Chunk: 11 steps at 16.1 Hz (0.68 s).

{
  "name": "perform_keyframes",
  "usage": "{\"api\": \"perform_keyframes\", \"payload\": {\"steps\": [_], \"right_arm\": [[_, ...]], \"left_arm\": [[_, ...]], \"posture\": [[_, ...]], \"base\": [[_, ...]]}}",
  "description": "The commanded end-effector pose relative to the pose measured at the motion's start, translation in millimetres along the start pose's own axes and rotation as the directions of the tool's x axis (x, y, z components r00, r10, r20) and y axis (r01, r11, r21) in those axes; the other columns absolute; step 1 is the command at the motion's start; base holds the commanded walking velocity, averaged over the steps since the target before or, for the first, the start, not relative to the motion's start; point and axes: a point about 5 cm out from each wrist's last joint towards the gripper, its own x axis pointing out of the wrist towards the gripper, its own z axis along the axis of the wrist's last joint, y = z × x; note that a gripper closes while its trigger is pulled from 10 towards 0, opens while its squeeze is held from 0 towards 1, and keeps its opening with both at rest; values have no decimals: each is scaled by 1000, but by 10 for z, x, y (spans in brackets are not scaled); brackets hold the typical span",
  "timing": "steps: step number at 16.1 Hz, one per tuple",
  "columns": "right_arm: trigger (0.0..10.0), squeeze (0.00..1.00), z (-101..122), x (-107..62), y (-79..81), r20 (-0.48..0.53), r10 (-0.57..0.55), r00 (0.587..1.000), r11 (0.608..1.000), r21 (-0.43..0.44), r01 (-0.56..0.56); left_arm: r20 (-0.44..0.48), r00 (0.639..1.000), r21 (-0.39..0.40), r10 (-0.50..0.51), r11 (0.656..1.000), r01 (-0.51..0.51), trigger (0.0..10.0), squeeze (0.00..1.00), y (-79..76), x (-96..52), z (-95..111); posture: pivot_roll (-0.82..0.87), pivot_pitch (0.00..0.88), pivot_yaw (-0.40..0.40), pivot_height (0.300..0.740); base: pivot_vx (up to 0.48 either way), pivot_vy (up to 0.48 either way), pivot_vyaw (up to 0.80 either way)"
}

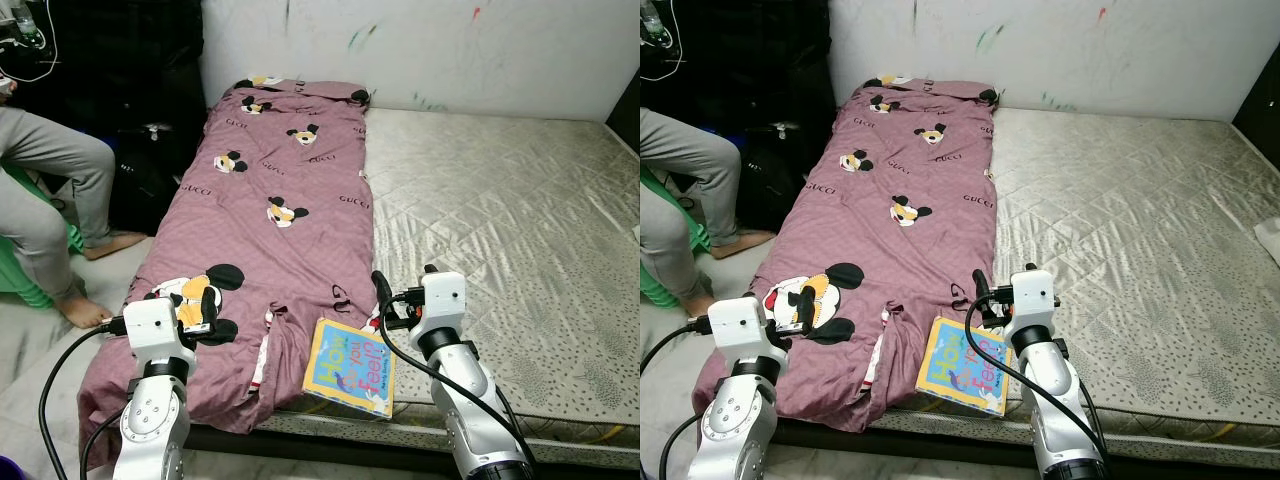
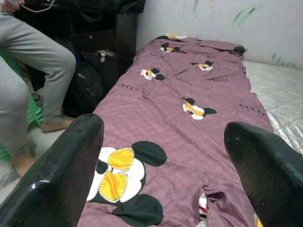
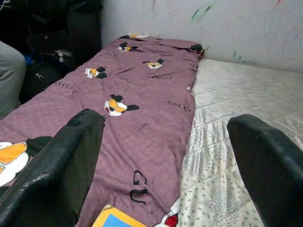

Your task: Clean up the room

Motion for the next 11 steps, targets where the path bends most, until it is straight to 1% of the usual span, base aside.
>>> {"api": "perform_keyframes", "payload": {"steps": [1, 6, 11], "right_arm": [[10000, 0, 23, -6, 0, 6, 2, 1000, 1000, 14, -2], [10000, 0, 33, -4, 23, 2, 13, 1000, 999, 36, -13], [10000, 0, 43, 15, 38, 5, 14, 1000, 999, 49, -14]], "left_arm": [[-4, 1000, 2, -1, 1000, 1, 10000, 0, -7, -5, 12], [-5, 1000, 1, -4, 1000, 4, 10000, 0, -4, 6, 28], [-4, 1000, 8, 0, 1000, 0, 10000, 0, 3, 18, 40]], "posture": [[65, 20, -36, 740], [61, 51, -37, 740], [63, 53, -34, 740]], "base": [[0, 0, 0], [0, 0, 0], [0, 0, 0]]}}
